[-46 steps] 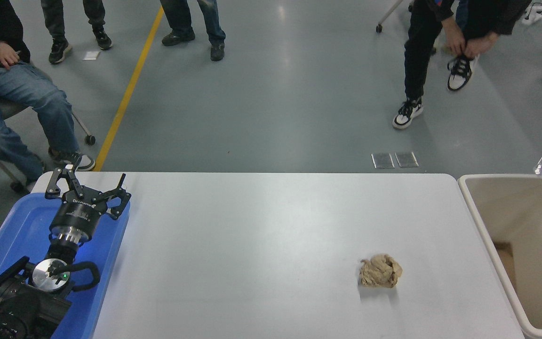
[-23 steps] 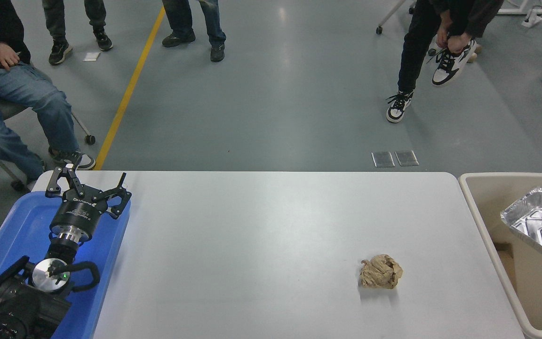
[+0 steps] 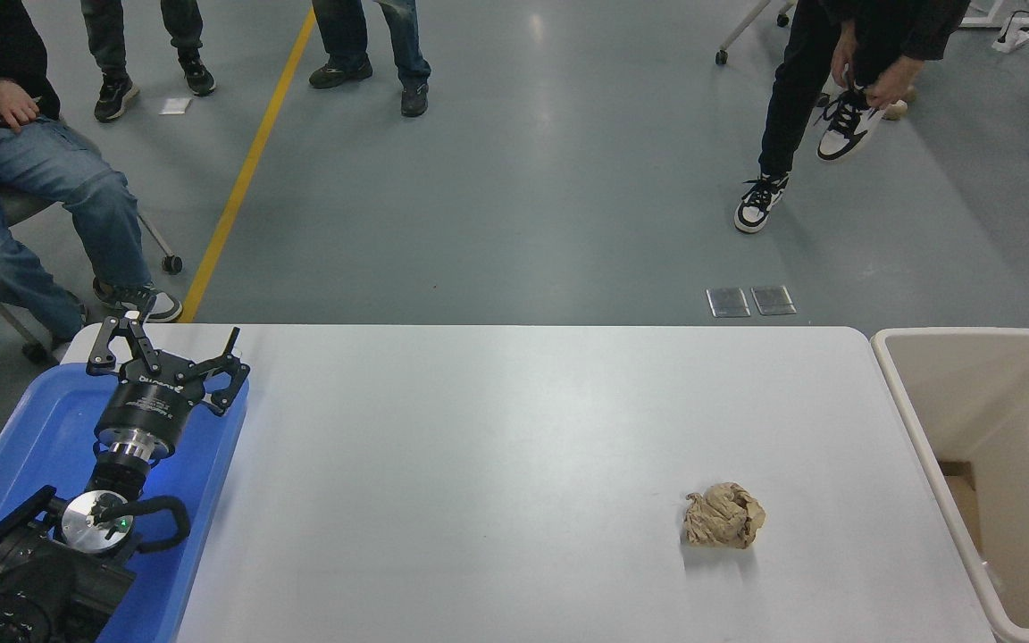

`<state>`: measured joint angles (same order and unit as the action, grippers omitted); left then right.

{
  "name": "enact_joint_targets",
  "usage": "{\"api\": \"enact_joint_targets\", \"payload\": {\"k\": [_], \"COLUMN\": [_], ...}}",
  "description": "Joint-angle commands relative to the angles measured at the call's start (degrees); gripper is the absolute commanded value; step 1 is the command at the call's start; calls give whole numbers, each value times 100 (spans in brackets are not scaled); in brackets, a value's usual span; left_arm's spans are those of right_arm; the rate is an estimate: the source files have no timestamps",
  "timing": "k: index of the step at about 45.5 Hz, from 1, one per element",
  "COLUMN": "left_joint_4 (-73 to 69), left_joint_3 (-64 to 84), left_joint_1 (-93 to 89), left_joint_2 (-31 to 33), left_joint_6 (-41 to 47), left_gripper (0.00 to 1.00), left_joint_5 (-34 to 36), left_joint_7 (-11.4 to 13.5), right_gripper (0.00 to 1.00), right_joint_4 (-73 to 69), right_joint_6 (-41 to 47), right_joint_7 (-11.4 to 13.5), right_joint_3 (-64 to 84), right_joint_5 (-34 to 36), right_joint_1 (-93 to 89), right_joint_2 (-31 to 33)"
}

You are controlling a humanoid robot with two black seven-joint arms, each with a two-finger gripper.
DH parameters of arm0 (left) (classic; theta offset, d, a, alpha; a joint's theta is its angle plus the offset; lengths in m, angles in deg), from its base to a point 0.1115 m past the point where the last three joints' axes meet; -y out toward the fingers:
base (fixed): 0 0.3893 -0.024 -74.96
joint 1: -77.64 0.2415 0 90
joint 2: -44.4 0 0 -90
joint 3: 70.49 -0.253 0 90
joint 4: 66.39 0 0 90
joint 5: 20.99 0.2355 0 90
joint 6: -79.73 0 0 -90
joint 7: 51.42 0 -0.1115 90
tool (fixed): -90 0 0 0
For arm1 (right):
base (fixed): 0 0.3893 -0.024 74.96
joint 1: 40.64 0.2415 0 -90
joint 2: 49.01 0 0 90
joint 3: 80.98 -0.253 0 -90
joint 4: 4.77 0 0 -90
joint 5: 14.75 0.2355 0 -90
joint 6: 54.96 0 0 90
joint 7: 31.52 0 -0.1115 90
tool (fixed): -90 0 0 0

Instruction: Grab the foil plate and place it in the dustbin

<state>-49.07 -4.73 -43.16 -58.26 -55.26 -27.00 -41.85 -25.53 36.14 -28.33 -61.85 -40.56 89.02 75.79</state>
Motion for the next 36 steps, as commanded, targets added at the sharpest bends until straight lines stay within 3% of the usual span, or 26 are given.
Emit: {"api": "enact_joint_targets", "payload": {"k": [1, 10, 21, 28, 36], "left_joint_4": [0, 0, 0, 0, 0], "left_joint_3": [-1, -10, -10, -2, -1], "left_joint_1": [-6, -6, 3, 12, 12], "left_joint_2": [-8, -8, -8, -8, -8], "left_joint_6": [0, 0, 0, 0, 0], "left_gripper": [99, 99, 99, 99, 99], "left_joint_5": [3, 3, 3, 3, 3], "left_joint_7": [-8, -9, -8, -8, 0], "right_gripper": [100, 100, 100, 100, 100], "right_joint_4": [-1367, -3257, -4857, -5702, -5931], "right_joint_6": [93, 513, 3210, 4346, 4390], "right_joint_7": [7, -2, 7, 7, 7], "right_joint_3": [1538, 3877, 4485, 4564, 4564], "right_joint_5": [-205, -188, -83, 1006, 1754], "right_joint_1": [1876, 4934, 7300, 8118, 8769], "right_joint_2": [869, 1029, 343, -342, -1212]}}
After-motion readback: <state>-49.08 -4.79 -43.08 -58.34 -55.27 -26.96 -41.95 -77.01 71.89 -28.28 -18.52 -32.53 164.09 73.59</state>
